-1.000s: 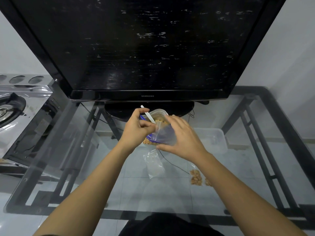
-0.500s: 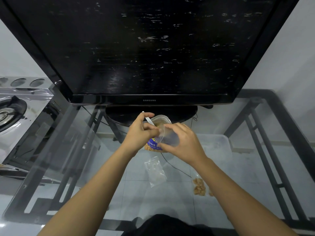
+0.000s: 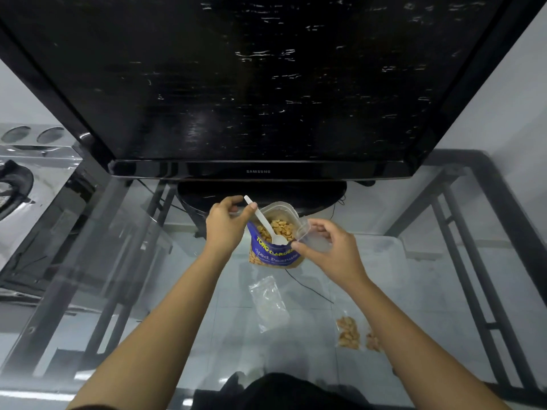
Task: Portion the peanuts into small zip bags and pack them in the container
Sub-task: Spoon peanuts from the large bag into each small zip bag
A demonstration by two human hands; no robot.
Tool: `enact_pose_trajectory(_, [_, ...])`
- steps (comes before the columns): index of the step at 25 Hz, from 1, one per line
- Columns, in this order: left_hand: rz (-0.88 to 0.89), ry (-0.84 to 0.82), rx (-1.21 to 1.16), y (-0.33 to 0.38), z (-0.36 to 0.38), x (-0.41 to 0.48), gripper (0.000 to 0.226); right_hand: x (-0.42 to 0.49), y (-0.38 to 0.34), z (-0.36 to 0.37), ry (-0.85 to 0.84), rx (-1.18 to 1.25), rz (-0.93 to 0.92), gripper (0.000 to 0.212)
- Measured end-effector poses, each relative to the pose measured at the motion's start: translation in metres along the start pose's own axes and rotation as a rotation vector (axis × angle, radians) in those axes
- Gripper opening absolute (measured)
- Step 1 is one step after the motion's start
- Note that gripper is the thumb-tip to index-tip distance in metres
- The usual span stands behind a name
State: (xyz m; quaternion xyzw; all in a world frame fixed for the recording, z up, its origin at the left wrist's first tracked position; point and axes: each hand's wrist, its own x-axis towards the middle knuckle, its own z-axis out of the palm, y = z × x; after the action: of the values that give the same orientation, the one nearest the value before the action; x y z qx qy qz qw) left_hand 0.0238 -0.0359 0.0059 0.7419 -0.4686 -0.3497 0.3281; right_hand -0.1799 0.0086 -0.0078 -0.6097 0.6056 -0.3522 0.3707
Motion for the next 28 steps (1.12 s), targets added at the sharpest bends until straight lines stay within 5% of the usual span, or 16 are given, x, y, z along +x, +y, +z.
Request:
enact_pose_trajectory(5, [-0.013, -0.086, -0.237, 0.008, 0.004, 0.006, 0.015, 0.003, 0.003, 0.001, -0.042, -0.007, -0.006, 0.051])
enact_pose_trajectory(11, [0.523, -0.141, 0.168, 0.028, -0.025, -0.005, 0.01, 0.004, 0.005, -0.003, -0.058, 0.013, 0.007, 0.051])
enact_pose_trajectory(14, [0.644, -0.252, 0.42, 0.019, -0.022, -0.007, 0.01, 0.003, 0.004, -0.004, -0.063, 0.014, 0.015, 0.05])
enact_pose_trajectory(20, [0.028, -0.073, -0.045, 0.002, -0.001, -0.001, 0.017, 0.001, -0.001, -0.004, -0.06, 0.024, 0.047, 0.049])
enact_pose_trajectory(28, [-0.069, -0.132, -0.253, -0.001, 0.007, 0.003, 0.017, 0.0, -0.004, -0.004, -0.072, 0.039, 0.081, 0.045])
